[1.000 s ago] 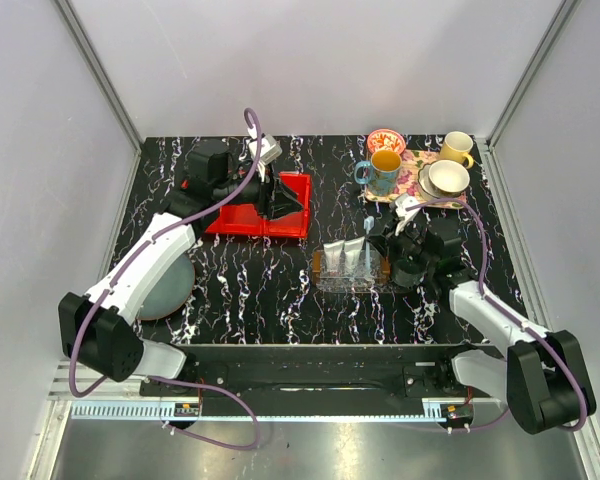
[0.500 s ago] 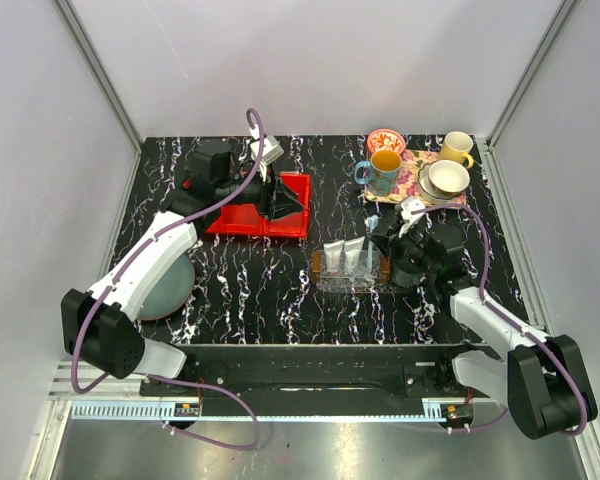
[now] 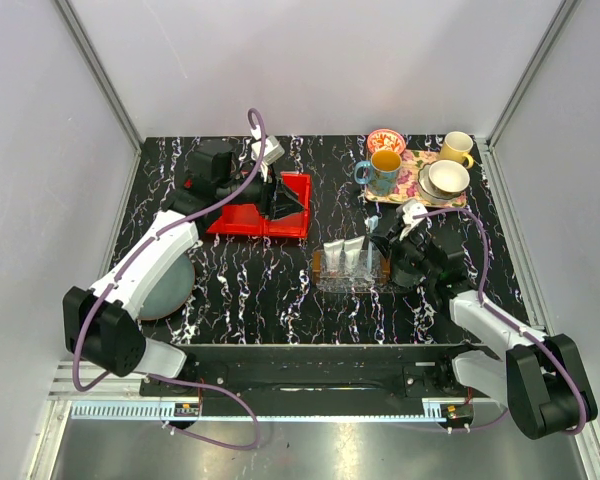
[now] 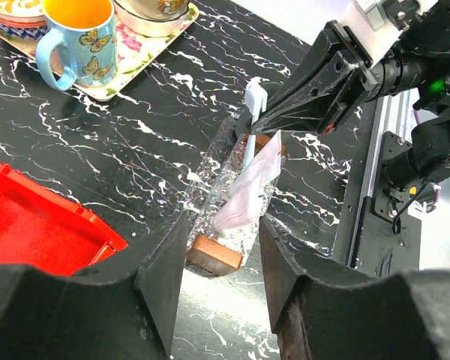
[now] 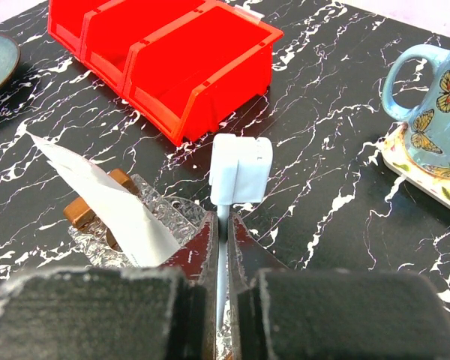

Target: Prepare toiletry sets of a toothbrush and toothpaste on the tray

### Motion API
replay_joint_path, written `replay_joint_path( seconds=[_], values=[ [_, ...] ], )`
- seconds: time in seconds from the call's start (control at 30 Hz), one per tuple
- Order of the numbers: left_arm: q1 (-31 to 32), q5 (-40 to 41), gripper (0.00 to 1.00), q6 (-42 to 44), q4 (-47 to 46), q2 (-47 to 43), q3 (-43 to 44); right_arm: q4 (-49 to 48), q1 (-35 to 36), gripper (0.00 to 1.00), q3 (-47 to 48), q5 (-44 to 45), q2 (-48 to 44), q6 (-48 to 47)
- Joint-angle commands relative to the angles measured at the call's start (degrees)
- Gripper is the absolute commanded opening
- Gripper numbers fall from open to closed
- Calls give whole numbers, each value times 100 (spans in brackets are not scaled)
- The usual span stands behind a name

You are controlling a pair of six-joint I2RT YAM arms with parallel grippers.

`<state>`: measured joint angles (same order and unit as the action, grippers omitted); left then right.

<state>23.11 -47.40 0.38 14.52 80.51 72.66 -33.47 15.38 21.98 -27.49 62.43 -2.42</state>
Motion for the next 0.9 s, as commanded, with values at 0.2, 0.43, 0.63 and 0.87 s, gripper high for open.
replay_joint_path(
  seconds=[0.2, 0.43, 0.63, 0.87],
  values=[
    [-35, -138, 47, 32, -108, 17, 248, -652, -35, 0, -44, -46, 76, 75],
    [-35, -138, 47, 67, -90, -53, 196, -827, -35, 0, -159, -204, 172, 75],
    [-35, -147, 47, 93, -46, -62, 222, -863, -35, 0, -185, -257, 173, 92],
    [-26, -147, 47, 102, -20, -71, 248, -985, -26, 0, -255, -389, 234, 118]
  ],
)
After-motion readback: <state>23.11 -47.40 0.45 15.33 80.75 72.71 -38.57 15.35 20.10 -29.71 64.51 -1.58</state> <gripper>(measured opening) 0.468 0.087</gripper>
